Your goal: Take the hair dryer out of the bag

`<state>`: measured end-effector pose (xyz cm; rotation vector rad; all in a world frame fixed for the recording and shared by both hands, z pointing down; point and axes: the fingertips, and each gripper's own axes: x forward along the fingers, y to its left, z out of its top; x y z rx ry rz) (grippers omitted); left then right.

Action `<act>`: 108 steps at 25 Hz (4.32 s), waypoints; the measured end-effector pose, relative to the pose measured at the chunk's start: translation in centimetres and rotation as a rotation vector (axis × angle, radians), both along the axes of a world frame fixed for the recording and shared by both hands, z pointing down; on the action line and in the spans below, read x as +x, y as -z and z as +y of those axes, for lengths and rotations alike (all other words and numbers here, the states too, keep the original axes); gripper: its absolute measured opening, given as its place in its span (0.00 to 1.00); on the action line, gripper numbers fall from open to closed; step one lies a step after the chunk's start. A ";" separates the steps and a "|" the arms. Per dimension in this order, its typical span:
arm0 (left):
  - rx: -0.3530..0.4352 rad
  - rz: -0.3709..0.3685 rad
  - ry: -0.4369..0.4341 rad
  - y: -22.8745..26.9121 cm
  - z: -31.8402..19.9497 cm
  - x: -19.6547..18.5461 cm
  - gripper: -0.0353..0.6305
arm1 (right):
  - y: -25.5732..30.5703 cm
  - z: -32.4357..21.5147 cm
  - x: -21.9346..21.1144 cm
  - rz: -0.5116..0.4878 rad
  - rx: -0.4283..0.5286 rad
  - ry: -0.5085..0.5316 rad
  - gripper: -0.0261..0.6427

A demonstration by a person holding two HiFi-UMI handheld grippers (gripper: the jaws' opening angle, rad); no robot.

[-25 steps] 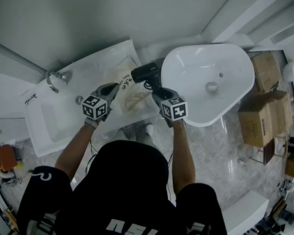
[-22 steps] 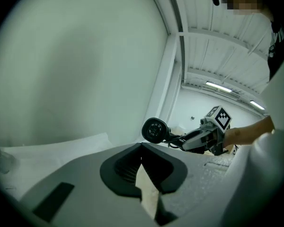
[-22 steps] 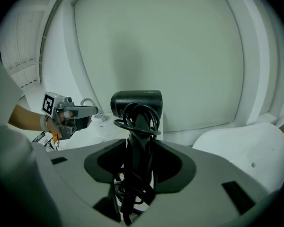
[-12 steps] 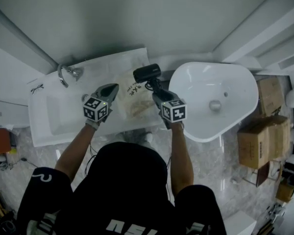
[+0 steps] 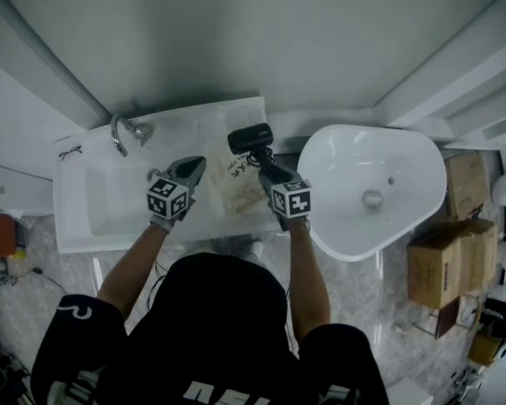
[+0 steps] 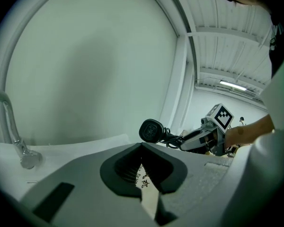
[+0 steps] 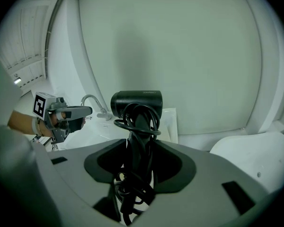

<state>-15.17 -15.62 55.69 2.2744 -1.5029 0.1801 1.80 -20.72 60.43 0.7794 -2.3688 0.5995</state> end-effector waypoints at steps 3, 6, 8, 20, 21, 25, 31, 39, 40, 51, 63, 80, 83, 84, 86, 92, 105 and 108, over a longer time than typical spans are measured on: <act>-0.008 0.004 0.008 -0.4 0.1 -0.9 0.05 | -1.9 -0.1 -1.1 0.022 -0.022 0.013 0.30; -0.015 0.008 0.017 -0.9 0.2 -1.9 0.05 | -3.1 -0.2 -2.3 0.046 -0.031 0.013 0.31; -0.023 0.011 0.021 -1.3 0.3 -2.7 0.05 | -3.8 -0.3 -2.9 0.061 -0.041 0.003 0.31; -0.070 0.032 -0.009 -3.4 -0.4 -3.9 0.05 | -10.1 -1.2 -3.3 0.162 -0.115 -0.049 0.31; -0.075 0.032 -0.014 -3.5 -0.5 -3.7 0.05 | -10.5 -1.2 -3.1 0.170 -0.121 -0.052 0.31; -0.091 0.034 -0.023 -4.3 -0.9 -3.8 0.05 | -12.8 -0.8 -2.8 0.207 -0.149 -0.064 0.31; -0.111 0.036 -0.036 -5.1 -1.1 -3.9 0.05 | -15.1 -0.1 -2.7 0.242 -0.142 -0.082 0.31; -0.109 0.034 -0.044 -4.7 -0.9 -3.3 0.05 | -14.0 -0.4 -2.3 0.204 -0.119 -0.129 0.31; -0.106 0.034 -0.043 -4.5 -0.9 -3.2 0.05 | -13.5 -0.5 -2.1 0.197 -0.107 -0.130 0.31; -0.040 0.039 -0.052 -1.5 -1.2 -0.5 0.05 | -1.7 -2.9 -0.2 -0.028 0.072 -0.173 0.14; 0.055 0.023 -0.090 3.1 -3.5 4.1 0.05 | 6.8 -2.2 3.4 -0.153 0.200 -0.163 0.03; 0.089 -0.003 -0.072 4.7 -4.2 5.6 0.05 | 9.3 -2.3 5.6 -0.170 0.268 -0.137 0.03; 0.090 -0.006 -0.070 4.8 -4.2 5.5 0.05 | 9.5 -2.4 5.5 -0.173 0.271 -0.132 0.03; 0.090 -0.006 -0.070 4.8 -4.3 5.5 0.05 | 9.5 -2.4 5.5 -0.174 0.270 -0.131 0.03; 0.091 -0.007 -0.070 4.9 -4.3 5.5 0.05 | 9.5 -2.4 5.5 -0.175 0.270 -0.127 0.03; 0.089 -0.010 -0.070 4.6 -4.2 5.4 0.05 | 9.5 -2.4 5.4 -0.171 0.276 -0.119 0.03; 0.082 -0.006 -0.066 4.2 -4.1 5.2 0.05 | 9.2 -2.4 5.1 -0.168 0.269 -0.115 0.03; 0.080 -0.006 -0.062 4.2 -3.9 5.2 0.05 | 9.2 -2.3 5.0 -0.162 0.270 -0.111 0.03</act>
